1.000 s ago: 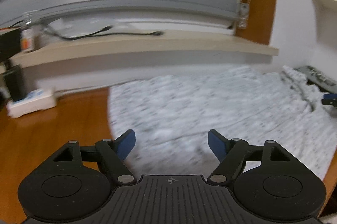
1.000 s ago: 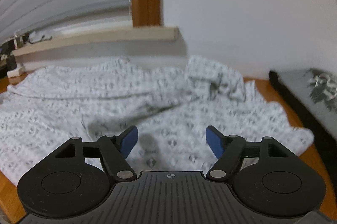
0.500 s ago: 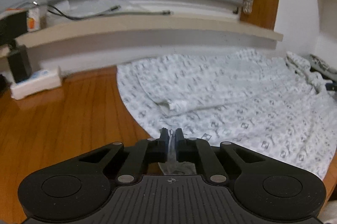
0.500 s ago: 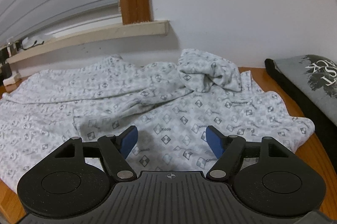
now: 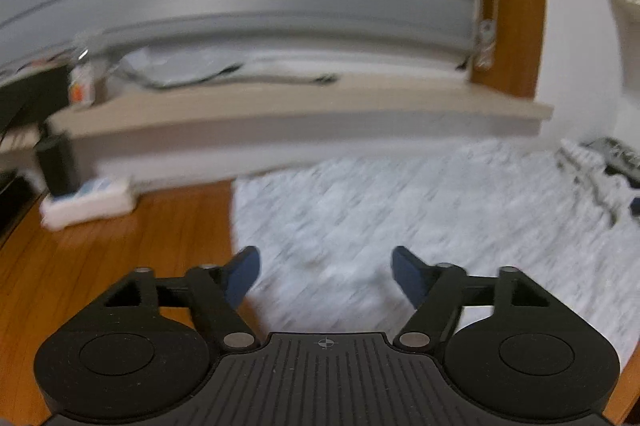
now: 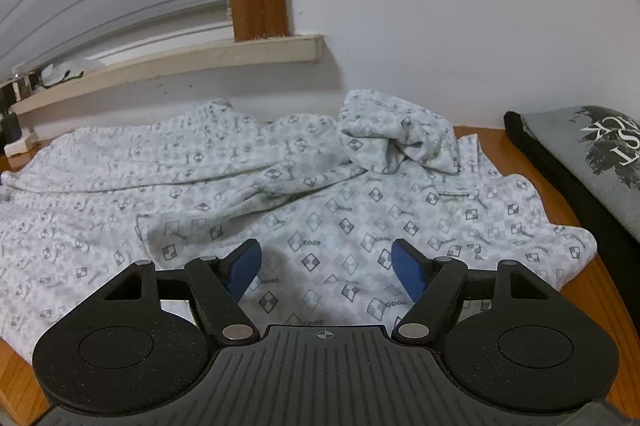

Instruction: Fold clothes

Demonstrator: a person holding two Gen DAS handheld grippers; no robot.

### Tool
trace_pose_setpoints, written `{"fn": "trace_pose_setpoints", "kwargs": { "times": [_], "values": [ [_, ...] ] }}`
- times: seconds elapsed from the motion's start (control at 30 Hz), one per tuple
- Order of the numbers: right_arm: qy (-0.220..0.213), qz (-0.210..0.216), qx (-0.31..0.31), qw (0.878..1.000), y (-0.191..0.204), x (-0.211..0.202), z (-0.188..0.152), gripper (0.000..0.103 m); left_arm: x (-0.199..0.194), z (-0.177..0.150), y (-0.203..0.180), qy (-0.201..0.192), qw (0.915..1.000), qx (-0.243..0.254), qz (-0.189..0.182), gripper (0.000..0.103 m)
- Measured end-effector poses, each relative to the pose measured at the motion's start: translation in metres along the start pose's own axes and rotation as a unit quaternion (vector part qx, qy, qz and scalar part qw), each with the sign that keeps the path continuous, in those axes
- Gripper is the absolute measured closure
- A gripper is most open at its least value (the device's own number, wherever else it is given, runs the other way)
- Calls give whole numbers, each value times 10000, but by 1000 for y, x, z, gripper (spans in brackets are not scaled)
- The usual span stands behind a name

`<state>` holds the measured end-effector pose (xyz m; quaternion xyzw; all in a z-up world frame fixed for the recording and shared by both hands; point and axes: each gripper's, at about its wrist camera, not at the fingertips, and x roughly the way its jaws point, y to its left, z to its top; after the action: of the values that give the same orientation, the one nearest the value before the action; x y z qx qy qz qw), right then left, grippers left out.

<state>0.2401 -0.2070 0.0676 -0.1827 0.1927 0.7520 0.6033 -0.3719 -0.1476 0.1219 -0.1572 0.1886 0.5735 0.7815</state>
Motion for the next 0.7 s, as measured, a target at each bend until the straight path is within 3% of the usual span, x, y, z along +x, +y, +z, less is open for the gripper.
{"fn": "trace_pose_setpoints", "kwargs": {
  "times": [0.1,0.23,0.5,0.7],
  "values": [
    [-16,-14,-5,10000,0,0,0,32,16,12,-28,-39,9994,141,-319,18],
    [-37,-16,15,10000,-1,-1,0,32,43,22,-70,-18,9962,291,-819,0],
    [-86,39,109,9999,-5,-3,-1,32,91,20,-138,278,9879,410,-1469,0],
    [-97,71,171,9998,-7,-3,-1,32,108,9,-150,448,9842,475,-1645,0]
  ]
}}
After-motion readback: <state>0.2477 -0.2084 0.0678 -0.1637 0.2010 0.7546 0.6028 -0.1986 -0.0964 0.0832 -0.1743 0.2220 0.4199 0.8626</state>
